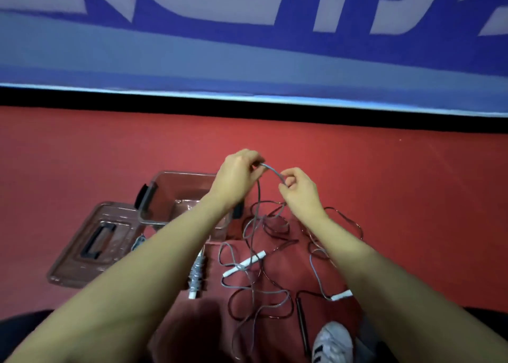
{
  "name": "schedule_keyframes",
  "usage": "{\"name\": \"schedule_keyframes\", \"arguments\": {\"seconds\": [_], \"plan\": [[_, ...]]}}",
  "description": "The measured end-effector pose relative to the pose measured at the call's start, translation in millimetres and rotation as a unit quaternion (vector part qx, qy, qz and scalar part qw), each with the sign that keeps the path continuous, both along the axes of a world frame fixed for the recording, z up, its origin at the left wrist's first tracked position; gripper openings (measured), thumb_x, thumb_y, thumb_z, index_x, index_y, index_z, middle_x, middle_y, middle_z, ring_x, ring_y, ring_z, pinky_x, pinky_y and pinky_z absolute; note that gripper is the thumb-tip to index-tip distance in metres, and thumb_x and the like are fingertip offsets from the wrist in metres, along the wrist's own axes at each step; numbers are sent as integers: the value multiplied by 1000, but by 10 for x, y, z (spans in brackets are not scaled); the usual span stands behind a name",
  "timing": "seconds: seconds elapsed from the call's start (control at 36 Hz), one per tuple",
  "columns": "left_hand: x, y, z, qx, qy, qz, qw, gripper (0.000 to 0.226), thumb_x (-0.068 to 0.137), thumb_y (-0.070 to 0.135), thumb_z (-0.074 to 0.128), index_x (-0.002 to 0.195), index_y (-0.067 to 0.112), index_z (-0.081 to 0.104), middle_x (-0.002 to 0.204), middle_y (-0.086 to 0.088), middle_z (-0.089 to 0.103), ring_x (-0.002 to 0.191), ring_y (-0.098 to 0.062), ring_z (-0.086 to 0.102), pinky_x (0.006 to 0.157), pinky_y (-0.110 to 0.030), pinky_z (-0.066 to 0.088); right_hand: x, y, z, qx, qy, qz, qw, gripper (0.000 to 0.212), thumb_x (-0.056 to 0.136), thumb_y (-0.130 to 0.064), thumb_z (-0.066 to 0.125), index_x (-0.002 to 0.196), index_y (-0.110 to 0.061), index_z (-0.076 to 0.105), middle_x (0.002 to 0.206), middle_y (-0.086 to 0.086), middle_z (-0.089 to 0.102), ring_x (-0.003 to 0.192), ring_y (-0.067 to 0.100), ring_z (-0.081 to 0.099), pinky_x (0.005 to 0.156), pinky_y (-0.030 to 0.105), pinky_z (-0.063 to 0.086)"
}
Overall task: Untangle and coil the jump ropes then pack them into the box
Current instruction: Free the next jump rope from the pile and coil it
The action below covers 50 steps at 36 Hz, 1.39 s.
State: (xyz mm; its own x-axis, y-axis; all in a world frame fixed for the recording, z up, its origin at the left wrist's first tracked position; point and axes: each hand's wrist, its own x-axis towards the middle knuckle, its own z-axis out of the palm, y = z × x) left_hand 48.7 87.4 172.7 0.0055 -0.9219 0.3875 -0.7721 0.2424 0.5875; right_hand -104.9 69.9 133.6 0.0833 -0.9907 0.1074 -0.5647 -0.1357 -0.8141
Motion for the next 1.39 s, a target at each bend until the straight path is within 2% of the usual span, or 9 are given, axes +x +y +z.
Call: {"name": "schedule_keyframes", "arguments": {"seconds": [0.17,0.36,0.47,0.58,0.72,0.86,1.19,1.33,1.39], "plan": [[-5,171,769,-86,60,1,995,8,82,11,71,87,7,74,82,-5,70,73,-12,60,67,-6,37,19,67,477,51,1,52,997,38,82,-9,65,120,-6,59,95,7,53,85,17,49,72,24,36],[-35,151,1237,-140,98,-12,985,14,81,7,70,94,6,74,90,-6,71,80,-14,65,78,-18,47,111,151,899,29,6,164,986,18,81,-8,68,99,-11,71,100,10,58,87,13,51,66,3,33],[-1,88,1214,-142,115,-29,983,23,83,1,66,105,3,71,102,-8,67,84,-18,65,80,-16,48,170,137,948,52,-21,155,986,16,86,-9,63,72,-11,59,67,3,58,51,-3,47,51,10,36],[52,60,1029,-84,104,-37,990,54,81,-12,48,133,4,47,120,-3,43,95,-16,57,85,-14,44,209,110,932,74,-89,100,988,18,93,-9,54,75,-10,50,62,5,54,34,5,47,36,19,38],[83,172,670,32,199,72,977,38,83,-6,49,115,9,36,118,-12,40,73,-11,45,73,-12,39,237,53,996,79,-204,57,974,16,93,-12,57,79,-9,50,59,5,56,35,9,46,35,21,36],[118,192,431,211,34,-8,977,38,81,11,63,119,9,56,119,-9,47,103,-23,49,89,-24,37,319,-10,1044,85,-250,53,963,19,93,-11,58,76,-11,49,59,6,55,33,10,48,35,19,39],[157,59,464,108,136,-15,985,10,88,13,63,79,16,60,66,6,62,55,1,54,54,-8,38,437,-130,1154,96,-381,67,917,21,93,-14,59,74,-8,52,54,2,56,42,14,54,48,24,48],[260,-17,512,70,182,27,980,14,89,15,62,75,21,60,67,1,64,61,-14,58,64,-29,47,374,-160,1128,154,-480,136,853,35,82,-39,58,104,-12,60,84,6,63,63,14,59,60,26,46],[307,-36,549,75,224,30,971,15,89,13,62,76,19,62,66,1,64,56,-8,57,62,-28,48,323,-182,1068,167,-455,136,864,40,79,-40,61,112,-17,59,96,6,64,69,14,58,60,25,42]]}}
